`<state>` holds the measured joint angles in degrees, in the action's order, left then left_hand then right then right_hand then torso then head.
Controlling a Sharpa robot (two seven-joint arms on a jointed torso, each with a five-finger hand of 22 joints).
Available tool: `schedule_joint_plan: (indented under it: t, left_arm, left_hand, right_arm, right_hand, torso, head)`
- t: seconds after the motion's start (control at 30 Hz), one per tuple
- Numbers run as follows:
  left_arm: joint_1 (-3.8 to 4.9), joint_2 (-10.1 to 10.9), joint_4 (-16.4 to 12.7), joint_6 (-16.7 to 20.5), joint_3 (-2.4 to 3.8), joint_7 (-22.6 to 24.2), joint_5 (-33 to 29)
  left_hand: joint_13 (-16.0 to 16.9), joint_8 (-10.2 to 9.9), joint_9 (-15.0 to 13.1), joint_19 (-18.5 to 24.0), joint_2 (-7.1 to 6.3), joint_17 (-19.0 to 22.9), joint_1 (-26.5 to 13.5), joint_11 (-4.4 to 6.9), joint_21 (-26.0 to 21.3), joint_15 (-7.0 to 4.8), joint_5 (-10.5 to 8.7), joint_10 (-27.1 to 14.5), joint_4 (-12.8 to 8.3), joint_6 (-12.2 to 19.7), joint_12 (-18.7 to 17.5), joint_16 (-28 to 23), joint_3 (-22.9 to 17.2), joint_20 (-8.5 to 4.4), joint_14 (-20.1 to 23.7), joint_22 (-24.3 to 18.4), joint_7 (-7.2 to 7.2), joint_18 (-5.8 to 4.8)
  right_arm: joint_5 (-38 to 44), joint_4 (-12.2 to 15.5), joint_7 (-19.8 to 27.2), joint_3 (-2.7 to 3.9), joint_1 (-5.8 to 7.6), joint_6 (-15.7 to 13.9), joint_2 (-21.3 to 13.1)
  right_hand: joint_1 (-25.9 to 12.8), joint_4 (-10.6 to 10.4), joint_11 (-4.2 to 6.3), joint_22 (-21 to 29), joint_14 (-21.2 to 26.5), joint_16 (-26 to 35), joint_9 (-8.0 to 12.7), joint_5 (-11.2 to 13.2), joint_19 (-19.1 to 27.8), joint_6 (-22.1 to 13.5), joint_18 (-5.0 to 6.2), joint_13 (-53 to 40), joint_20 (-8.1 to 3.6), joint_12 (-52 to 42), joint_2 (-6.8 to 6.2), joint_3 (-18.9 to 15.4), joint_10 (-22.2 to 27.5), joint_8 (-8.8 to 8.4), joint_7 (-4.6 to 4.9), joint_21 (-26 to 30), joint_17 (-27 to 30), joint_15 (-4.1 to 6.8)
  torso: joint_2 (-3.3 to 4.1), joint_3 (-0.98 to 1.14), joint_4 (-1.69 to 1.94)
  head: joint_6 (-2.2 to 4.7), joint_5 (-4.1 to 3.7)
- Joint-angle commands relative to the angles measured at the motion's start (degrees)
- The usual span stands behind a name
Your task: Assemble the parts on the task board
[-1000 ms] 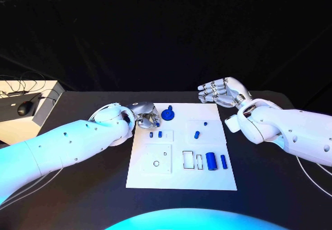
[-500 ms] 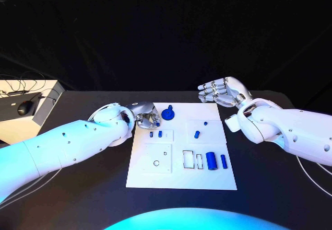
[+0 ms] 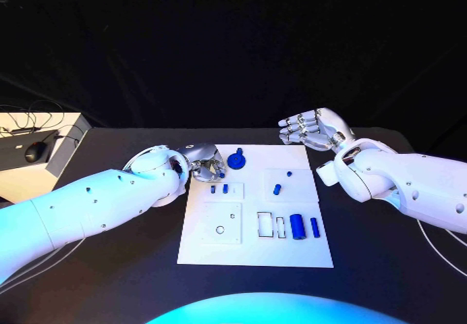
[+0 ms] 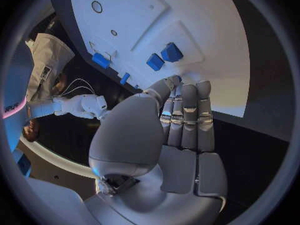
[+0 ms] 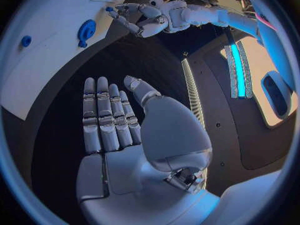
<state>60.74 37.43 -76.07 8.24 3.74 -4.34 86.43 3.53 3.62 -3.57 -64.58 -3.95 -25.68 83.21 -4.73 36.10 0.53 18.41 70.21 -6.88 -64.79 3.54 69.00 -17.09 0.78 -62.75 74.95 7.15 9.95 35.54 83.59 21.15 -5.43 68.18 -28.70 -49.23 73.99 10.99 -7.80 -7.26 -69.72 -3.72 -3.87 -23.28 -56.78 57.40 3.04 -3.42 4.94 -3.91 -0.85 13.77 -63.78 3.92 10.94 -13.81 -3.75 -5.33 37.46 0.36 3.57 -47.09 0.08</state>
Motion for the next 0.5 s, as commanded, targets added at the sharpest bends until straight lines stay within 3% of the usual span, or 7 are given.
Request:
schedule_joint_plan:
  t: [0.03,0.5]
  left_arm:
    - [-0.24,0.03,-0.3,-0.84,-0.15,0.29,0.45]
    - [-0.24,0.23,-0.02,-0.81,-0.11,-0.04,0.53]
  left_hand:
    - [0.09,-0.09,-0.06,-0.02,-0.46,-0.09,-0.13,-0.16,0.2,0.25,-0.02,-0.65,-0.23,0.43,0.13,-0.3,-0.19,0.24,0.29,0.79,0.11,0.92]
    - [0.1,-0.09,-0.06,0.0,-0.48,-0.15,-0.17,-0.19,0.19,0.27,0.0,-0.79,-0.26,0.73,0.18,-0.28,-0.38,0.29,0.39,0.76,0.13,0.96]
  right_arm:
    - [0.22,-0.01,0.59,0.03,-0.01,0.49,-0.02]
    - [0.22,0.04,0.59,0.03,-0.01,0.46,-0.08]
  right_hand:
    - [0.06,-0.36,-0.19,0.05,0.08,0.18,0.07,-0.15,0.41,0.14,0.15,0.09,0.1,0.12,-0.69,0.03,0.08,-0.3,0.3,-0.28,0.04,-0.35]
    - [0.06,-0.36,-0.19,0.05,0.08,0.18,0.07,-0.15,0.41,0.14,0.15,0.09,0.1,0.12,-0.69,0.03,0.08,-0.3,0.3,-0.28,0.04,-0.35]
  torso:
    - [0.01,0.02,-0.02]
    - [0.02,0.01,-0.03]
  head:
    - [-0.06,-0.04]
    - [0.03,-0.02]
